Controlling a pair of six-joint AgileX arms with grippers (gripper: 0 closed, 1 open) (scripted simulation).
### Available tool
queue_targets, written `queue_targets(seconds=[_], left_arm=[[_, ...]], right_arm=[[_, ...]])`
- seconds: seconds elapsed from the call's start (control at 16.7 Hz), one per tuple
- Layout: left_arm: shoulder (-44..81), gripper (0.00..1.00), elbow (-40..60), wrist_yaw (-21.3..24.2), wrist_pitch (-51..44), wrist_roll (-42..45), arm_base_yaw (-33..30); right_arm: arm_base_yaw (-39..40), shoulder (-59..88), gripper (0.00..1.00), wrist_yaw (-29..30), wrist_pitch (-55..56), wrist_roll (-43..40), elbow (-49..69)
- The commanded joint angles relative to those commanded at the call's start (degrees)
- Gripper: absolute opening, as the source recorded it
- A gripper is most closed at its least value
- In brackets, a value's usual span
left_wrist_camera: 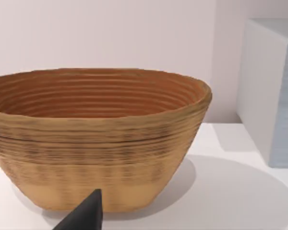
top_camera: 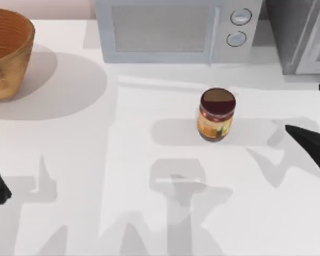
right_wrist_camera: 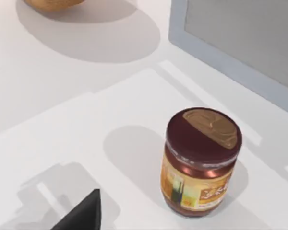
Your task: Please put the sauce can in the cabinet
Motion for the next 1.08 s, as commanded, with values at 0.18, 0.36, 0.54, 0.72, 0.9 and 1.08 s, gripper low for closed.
queue_targets(seconds=[0.18, 0.36, 0.54, 0.72, 0.9, 1.08], left_arm=[[0.00, 1.00, 0.00, 0.00, 0.00, 0.00, 0.00], [0.00, 1.00, 0.00, 0.00, 0.00, 0.00, 0.00], [0.00, 1.00, 0.00, 0.00, 0.00, 0.00, 0.00], [0.00, 1.00, 0.00, 0.00, 0.00, 0.00, 0.00], [0.00, 1.00, 0.00, 0.00, 0.00, 0.00, 0.00], [0.00, 1.00, 0.00, 0.00, 0.00, 0.00, 0.00]], right_arm=[[0.06, 17.18, 1.00, -10.61, 1.09, -7.23, 9.17], [-0.09, 34.34, 1.00, -20.55, 2.64, -14.68, 18.41], [-0.36, 50.44, 1.00, -29.09, 4.40, -21.77, 27.01], [-0.71, 64.17, 1.00, -35.70, 6.12, -27.91, 34.28], [-1.09, 74.34, 1.00, -40.12, 7.52, -32.52, 39.64], [-1.31, 79.22, 1.00, -42.03, 8.25, -34.84, 42.25]])
